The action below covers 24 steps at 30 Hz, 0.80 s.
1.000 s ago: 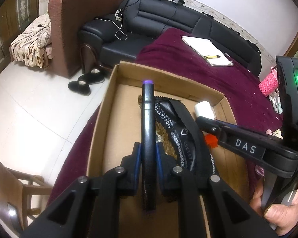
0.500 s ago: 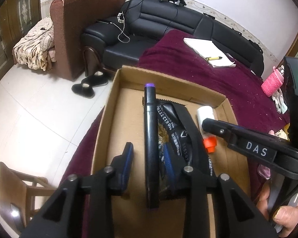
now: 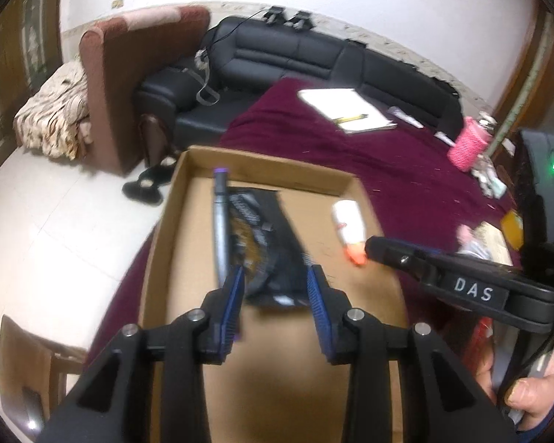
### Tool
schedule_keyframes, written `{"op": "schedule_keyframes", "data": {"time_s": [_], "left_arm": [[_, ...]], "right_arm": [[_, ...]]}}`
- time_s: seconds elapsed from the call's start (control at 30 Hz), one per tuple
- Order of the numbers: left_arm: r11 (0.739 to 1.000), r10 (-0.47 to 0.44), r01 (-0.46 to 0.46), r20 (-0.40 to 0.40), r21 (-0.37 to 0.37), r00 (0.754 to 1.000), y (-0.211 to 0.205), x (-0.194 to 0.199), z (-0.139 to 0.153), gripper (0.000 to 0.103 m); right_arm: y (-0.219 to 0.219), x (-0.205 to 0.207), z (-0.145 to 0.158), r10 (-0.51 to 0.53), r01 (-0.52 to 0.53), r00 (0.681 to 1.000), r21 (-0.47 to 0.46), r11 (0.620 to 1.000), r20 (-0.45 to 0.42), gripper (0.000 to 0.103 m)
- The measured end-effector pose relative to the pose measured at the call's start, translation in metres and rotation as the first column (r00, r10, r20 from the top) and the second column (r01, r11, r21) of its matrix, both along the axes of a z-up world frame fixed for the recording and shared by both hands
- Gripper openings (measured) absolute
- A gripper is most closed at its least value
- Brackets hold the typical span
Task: Organize objects
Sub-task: 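Open the left gripper releasing the marker while the right releases the bottle into the tray, then move both tools back to the pile while the right grasps the white pill bottle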
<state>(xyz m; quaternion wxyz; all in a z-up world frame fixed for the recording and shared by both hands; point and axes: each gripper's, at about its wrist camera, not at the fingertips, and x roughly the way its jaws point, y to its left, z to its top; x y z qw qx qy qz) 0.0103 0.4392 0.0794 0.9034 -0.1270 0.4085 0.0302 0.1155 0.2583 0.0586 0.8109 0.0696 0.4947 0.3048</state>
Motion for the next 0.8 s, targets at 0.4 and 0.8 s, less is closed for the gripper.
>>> {"op": "schedule_keyframes", "data": {"time_s": [0.4, 0.8], "left_arm": [[0.948, -0.317, 0.317, 0.087, 0.007, 0.944, -0.143, -0.084, -0.006, 0.044], [0.911, -0.412, 0.412, -0.022, 0.001, 0.911, -0.211, -0.084, -0.044, 0.044]], "right_arm": [[-0.198, -0.094, -0.004, -0.103, 0.101, 0.991, 0.029, 0.994, 0.084, 0.041], [-0.273, -0.079, -0.041, -0.106, 0.105, 0.994, 0.077, 0.992, 0.01, 0.049]]}}
